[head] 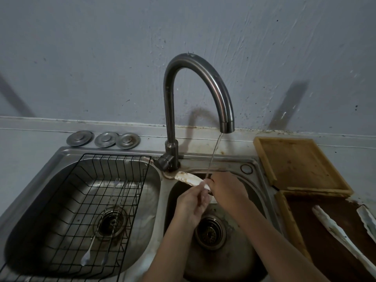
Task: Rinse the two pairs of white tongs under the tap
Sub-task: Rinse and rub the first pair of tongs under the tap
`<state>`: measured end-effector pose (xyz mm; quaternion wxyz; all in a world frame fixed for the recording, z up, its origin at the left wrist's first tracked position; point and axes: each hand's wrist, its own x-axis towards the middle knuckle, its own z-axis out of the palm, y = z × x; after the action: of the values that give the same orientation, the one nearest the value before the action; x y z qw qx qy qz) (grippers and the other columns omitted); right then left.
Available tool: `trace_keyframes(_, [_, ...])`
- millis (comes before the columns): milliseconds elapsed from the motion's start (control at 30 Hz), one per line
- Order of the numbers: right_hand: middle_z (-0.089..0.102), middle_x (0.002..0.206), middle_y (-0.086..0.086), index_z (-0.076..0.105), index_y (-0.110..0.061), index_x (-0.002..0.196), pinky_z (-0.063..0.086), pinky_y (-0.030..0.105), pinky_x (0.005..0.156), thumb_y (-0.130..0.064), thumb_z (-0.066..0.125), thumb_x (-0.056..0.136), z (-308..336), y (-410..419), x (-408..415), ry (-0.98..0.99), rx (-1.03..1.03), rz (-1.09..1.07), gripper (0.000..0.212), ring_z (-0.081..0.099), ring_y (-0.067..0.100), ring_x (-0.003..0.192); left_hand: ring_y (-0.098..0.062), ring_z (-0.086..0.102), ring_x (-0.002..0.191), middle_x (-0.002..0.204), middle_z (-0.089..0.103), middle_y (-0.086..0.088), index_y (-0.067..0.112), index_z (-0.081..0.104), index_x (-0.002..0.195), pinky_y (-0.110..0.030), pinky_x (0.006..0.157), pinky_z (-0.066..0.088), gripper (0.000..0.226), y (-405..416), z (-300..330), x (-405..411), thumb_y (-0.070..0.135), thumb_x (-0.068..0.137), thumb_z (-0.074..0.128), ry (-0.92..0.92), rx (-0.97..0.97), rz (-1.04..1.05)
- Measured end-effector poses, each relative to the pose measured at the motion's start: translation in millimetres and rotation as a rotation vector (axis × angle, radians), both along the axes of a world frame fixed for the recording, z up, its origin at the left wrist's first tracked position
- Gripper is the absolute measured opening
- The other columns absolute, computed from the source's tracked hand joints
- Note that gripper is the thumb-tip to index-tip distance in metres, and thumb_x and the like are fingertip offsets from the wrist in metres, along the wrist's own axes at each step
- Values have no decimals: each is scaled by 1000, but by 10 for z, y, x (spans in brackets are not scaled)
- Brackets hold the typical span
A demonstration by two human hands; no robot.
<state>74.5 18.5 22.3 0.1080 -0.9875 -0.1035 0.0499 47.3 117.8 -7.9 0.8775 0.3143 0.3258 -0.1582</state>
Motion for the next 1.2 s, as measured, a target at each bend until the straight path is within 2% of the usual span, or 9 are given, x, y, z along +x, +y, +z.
trace_keyframes(167, [52, 66, -3, 51, -19, 72, 38, 28, 56, -40, 27, 99, 49, -206, -151, -135, -100, -42, 42, 53, 17, 62, -20, 71, 74, 98, 70, -23, -9, 59, 112, -24, 55, 59, 32, -96, -36, -76, -1, 81, 65, -18, -56, -14])
trace_keyframes(400, [54, 66, -2, 60, -15, 80, 31, 26, 46, -37, 24, 100, 55, -322, -269, -167, -183, 34, 46, 52, 17, 58, -28, 69, 92, 97, 70, -24, -5, 57, 102, -30, 66, 60, 20, -244, -18, -175, 5, 85, 62, 19, -60, -25])
trace_keyframes(633, [46, 57, -5, 48, -23, 68, 25, 22, 43, -41, 25, 99, 49, -523, -372, -184, -109, 40, 43, 47, 12, 52, -23, 68, 68, 91, 64, -20, -6, 52, 114, -27, 41, 55, 33, -22, 17, -86, 16, 90, 59, 70, -47, 142])
trace_keyframes(767, [44, 56, -5, 49, -23, 70, 26, 23, 44, -40, 24, 99, 38, -554, -383, -200, -122, 43, 42, 51, 13, 55, -29, 66, 100, 115, 64, -23, -5, 59, 112, -32, 69, 61, 34, -122, -20, -111, 2, 80, 67, 60, 61, -53])
trace_keyframes(867, [42, 55, -5, 46, -24, 68, 26, 21, 44, -41, 25, 99, 23, -568, -414, -197, -107, 55, 41, 47, 11, 53, -27, 66, 100, 116, 65, -18, -2, 55, 120, -36, 78, 58, 46, -105, -26, -105, -10, 76, 66, 10, 63, -53])
trace_keyframes(933, [46, 55, -4, 47, -24, 68, 27, 22, 42, -40, 30, 99, -2, -555, -435, -222, -142, 75, 39, 48, 13, 50, -22, 66, 93, 113, 63, -13, 2, 46, 128, -39, 86, 55, 63, -106, -11, -80, -16, 72, 67, -42, 122, -13])
trace_keyframes(1033, [48, 39, -2, 54, -18, 53, 9, 16, 36, -30, 75, 77, -53, -461, -464, -300, -266, 117, 34, 32, 14, 29, -18, 64, 86, 102, 59, -10, 15, 37, 123, -42, 93, 51, 72, -214, 42, -89, -19, 69, 69, -56, 237, 55])
trace_keyframes(1100, [33, 29, -4, 49, -17, 43, 2, 8, 42, -25, 89, 57, -51, -412, -469, -334, -269, 54, 43, 14, 12, 26, -21, 64, 86, 97, 59, -9, 20, 36, 119, -41, 86, 55, 66, -236, 70, -84, -13, 72, 70, -21, 255, 72])
trace_keyframes(1200, [34, 31, -3, 50, -16, 43, -1, 9, 46, -26, 87, 60, -37, -399, -487, -342, -218, -10, 42, 20, 13, 22, -27, 64, 83, 99, 60, -16, 12, 48, 114, -34, 54, 59, 29, -115, 102, -7, 8, 88, 61, 11, 290, 25])
